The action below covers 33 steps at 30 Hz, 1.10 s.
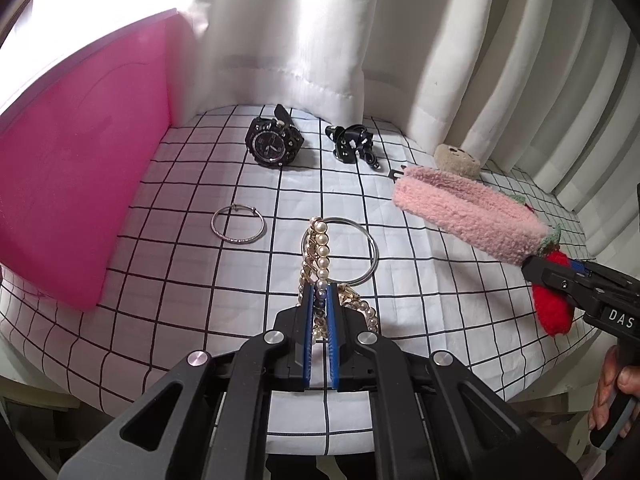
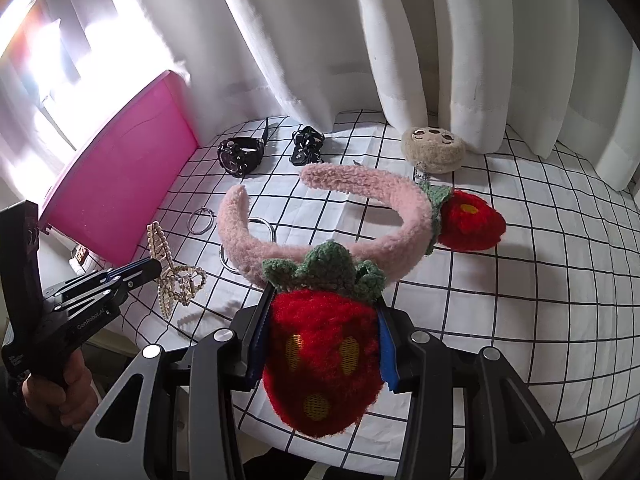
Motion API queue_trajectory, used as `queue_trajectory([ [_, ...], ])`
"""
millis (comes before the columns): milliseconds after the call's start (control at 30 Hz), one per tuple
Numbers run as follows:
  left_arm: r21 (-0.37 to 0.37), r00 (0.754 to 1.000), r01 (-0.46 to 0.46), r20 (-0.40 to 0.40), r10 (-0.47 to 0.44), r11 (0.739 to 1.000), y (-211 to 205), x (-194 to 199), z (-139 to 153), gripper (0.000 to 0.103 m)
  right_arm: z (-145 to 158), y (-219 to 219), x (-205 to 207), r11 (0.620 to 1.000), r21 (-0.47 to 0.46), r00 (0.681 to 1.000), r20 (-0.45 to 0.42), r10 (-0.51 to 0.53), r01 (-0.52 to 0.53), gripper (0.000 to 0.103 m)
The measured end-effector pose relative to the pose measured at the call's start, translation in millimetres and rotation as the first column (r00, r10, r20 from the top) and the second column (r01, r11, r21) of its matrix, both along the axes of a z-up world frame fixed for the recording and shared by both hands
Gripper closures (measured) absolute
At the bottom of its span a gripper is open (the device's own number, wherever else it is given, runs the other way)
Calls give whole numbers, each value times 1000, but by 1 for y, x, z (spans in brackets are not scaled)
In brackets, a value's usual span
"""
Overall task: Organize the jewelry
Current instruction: 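Carry the pearl clip and headband into the pink tub and open both tools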
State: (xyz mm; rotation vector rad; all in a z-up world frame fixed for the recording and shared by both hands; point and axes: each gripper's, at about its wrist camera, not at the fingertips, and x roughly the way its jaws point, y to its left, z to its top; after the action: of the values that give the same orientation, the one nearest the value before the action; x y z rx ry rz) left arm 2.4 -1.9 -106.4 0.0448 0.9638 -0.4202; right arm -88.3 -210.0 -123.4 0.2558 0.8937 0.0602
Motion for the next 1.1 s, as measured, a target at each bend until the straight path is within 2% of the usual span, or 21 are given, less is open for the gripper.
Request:
queue_trajectory([
  [267,-52,996,-33,80,37,998,14,0,46,96,30,10,4,999,-19,997,64,34,-33,60],
  [533,-109,970,-111,203,131,988,53,5,111,97,91,42,21,991,-70,972,197,128,-116,60],
  [700,-118,933,-177,296,204,977,86,13,149,96,132,79,44,975,-91,932,287,222,-204,60],
  [833,-113,898,-244,349,269,963,122,23,169,96,158,122,73,950,-104,888,338,312,-295,60],
  [933,-95,873,-295,378,309,951,148,35,174,96,171,162,96,923,-132,851,358,384,-361,60],
  [1100,-73,845,-380,379,378,922,192,60,170,96,179,227,139,873,-152,801,349,486,-463,60],
])
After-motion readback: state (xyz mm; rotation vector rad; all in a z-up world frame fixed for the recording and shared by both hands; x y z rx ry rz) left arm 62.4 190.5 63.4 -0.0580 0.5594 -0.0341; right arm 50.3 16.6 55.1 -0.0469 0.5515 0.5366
